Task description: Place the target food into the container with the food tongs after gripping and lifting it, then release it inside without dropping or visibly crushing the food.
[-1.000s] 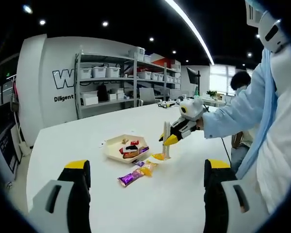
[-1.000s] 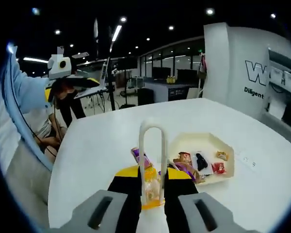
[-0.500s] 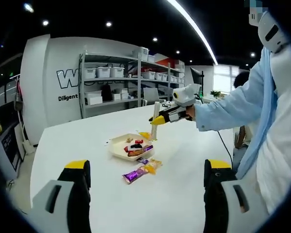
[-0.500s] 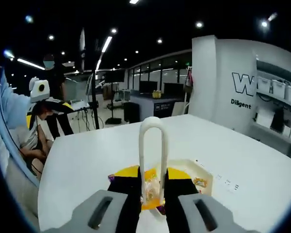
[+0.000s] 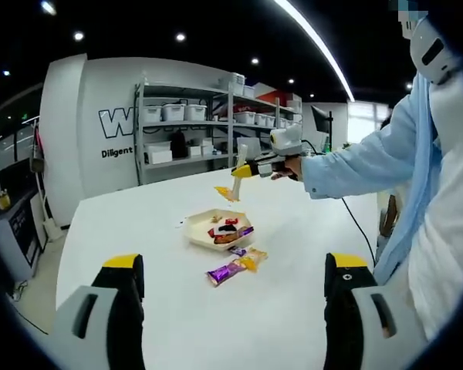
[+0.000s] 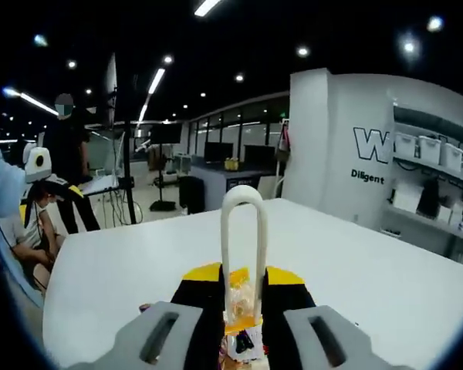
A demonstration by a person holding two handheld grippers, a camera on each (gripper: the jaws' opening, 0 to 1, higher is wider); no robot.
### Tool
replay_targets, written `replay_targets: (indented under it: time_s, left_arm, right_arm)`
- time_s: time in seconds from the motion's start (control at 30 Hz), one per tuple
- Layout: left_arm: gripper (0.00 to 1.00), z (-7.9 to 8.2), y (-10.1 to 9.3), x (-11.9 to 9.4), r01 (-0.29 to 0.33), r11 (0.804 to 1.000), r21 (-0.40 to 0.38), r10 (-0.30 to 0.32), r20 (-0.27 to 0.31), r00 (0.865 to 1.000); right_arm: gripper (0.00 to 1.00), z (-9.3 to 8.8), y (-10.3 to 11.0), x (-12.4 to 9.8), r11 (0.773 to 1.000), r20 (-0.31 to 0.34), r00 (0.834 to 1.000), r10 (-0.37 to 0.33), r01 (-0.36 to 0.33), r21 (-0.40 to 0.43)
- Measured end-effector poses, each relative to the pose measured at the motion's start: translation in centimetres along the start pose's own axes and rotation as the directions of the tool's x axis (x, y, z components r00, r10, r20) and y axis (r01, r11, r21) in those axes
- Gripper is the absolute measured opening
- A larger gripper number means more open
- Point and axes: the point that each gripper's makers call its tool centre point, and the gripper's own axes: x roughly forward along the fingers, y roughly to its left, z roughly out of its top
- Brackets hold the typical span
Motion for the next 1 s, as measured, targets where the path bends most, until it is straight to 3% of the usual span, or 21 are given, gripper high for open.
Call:
replay_targets:
  time_s: [0.73,1.0]
  left_arm:
    - [0.95,0.2,0.1,0.3,-0.013,1.000,0.003,0.013,-0.005,1.000]
    - [0.94,0.2,-0.1,0.6,-0.008,1.000,0.003,0.008,-0.002,1.000]
  right_arm:
    - [0.12,-0.5,-0.4,0.4,1.000,0.019,1.000,0.003,-0.003,0.017]
    - [0.12,-0.8,0.7,-0.2,1.000,0.022,1.000,0.015,-0.016,0.020]
